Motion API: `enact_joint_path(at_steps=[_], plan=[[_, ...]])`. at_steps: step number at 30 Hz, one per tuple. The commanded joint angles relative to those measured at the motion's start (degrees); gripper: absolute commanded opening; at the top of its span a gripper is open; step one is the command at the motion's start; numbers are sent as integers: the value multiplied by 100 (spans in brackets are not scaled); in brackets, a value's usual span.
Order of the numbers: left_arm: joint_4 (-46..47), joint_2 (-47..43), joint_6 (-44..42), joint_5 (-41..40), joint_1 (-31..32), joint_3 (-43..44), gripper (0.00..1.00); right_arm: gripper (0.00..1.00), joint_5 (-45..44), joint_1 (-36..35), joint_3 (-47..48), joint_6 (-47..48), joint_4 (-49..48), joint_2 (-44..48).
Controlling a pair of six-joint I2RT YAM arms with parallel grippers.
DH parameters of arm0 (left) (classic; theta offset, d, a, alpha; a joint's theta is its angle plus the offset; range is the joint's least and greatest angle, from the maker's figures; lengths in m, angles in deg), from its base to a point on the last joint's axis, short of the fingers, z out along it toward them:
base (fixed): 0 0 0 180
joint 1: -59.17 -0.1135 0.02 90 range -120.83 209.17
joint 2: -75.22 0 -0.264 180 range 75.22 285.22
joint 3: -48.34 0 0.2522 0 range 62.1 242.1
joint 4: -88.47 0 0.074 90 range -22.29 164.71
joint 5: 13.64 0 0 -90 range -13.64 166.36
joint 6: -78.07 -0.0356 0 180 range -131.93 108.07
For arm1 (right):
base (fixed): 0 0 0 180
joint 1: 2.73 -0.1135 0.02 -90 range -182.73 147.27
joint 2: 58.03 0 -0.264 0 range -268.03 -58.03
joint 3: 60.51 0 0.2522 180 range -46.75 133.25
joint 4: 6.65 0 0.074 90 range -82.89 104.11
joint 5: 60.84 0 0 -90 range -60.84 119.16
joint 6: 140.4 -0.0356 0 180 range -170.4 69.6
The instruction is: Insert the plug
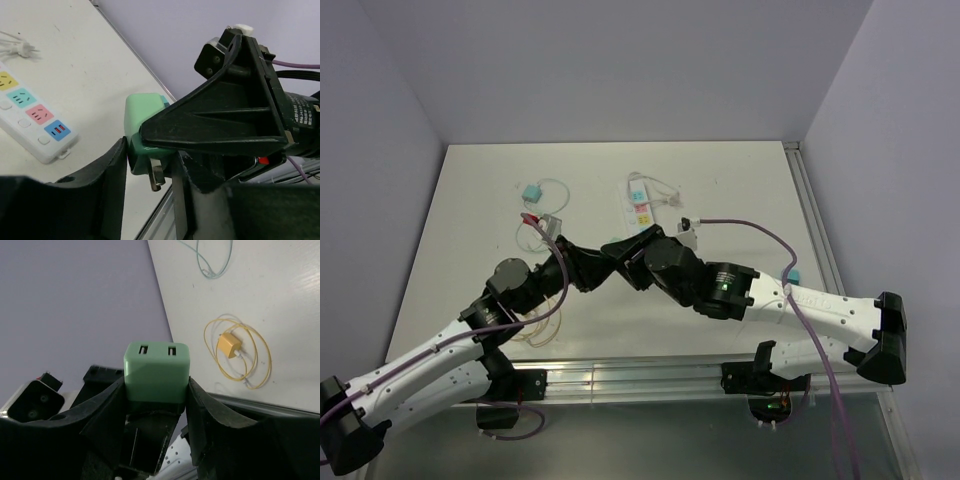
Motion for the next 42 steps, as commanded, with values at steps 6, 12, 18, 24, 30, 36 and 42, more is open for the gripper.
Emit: enact_joint_path(at_steps=[6,12,18,24,30,36,42], plan=[[-354,-334,49,-241,-49,151,0,84,207,-219,157,1678,-816,508],[-714,-703,286,760,-49,62,0,89,567,-228,456,3731,-104,877],[-1276,-791,392,1640,-49,396,0,84,245,-228,527,4686,1274,1325],[-1647,-765,295,2010,-49,783,0,100,-1321,-228,905,4028,3560,1133],[-1208,-669,646,2693,-49,740,0,100,256,-228,186,5489,2063,1333],[-347,-484,1568,3450,-40,643,0,93,3131,-307,-1002,6144,-1040,2064],[120,-493,1956,3548,-49,546,0,71,3081,-369,-1195,6329,-1526,2477]])
